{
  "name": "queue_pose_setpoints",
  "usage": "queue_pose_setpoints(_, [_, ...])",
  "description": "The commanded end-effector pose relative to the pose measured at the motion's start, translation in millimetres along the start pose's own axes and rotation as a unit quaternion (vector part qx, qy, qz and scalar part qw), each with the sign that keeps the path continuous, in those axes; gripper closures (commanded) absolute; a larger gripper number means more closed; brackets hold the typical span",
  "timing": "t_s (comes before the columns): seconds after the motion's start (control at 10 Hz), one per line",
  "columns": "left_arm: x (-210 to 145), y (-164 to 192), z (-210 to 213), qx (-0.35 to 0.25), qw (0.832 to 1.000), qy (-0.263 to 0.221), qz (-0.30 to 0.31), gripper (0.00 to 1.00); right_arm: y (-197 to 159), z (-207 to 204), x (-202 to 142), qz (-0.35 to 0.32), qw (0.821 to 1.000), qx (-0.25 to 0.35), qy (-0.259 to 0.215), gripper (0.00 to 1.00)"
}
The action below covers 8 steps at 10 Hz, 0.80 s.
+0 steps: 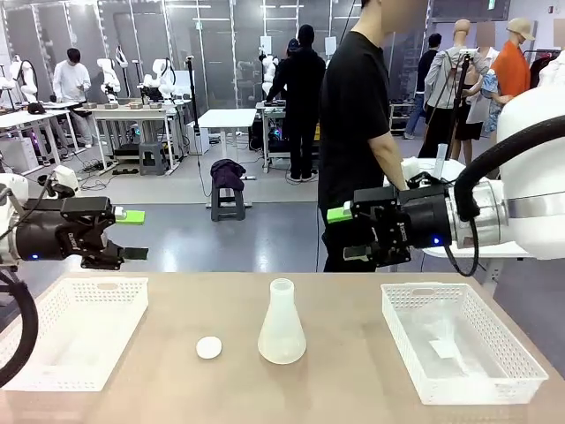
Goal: Prepare the solutions needed for the experiment.
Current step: Pick up the Plastic Funnel and insert it into the Big flask.
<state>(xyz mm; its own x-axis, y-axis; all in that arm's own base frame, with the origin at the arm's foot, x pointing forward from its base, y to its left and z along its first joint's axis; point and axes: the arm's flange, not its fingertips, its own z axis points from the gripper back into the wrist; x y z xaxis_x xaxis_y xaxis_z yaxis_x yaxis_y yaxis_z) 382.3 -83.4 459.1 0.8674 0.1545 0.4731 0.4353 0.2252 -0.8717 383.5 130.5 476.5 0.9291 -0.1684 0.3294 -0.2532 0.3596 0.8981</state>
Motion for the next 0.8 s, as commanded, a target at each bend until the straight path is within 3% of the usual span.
queue_pose_setpoints(0.0, [2, 4, -11, 0.018, 1.000, 0.004, -0.014, 0.00, -8, -10, 0, 0.017, 1.000, -0.024, -0.004, 0.00])
queue_pose_setpoints(0.1, [2, 4, -12, 0.019, 1.000, 0.001, -0.022, 0.00, -9, -11, -3, 0.059, 0.997, -0.038, -0.014, 0.00])
queue_pose_setpoints(0.2, [2, 6, -13, 0.041, 0.999, -0.005, -0.033, 0.00, -10, -4, 0, -0.006, 1.000, -0.006, 0.000, 0.00])
queue_pose_setpoints(0.3, [-3, 14, -15, 0.003, 1.000, 0.004, 0.009, 0.00, -10, -4, 0, -0.006, 1.000, -0.006, 0.000, 0.00])
queue_pose_setpoints(0.6, [-3, 14, -15, 0.003, 1.000, 0.004, 0.009, 0.00, -15, -5, -1, 0.007, 1.000, -0.017, 0.005, 0.00])
queue_pose_setpoints(0.7, [-3, 14, -15, 0.003, 1.000, 0.004, 0.009, 0.00, -13, 1, 12, 0.144, 0.980, -0.136, 0.009, 0.00])
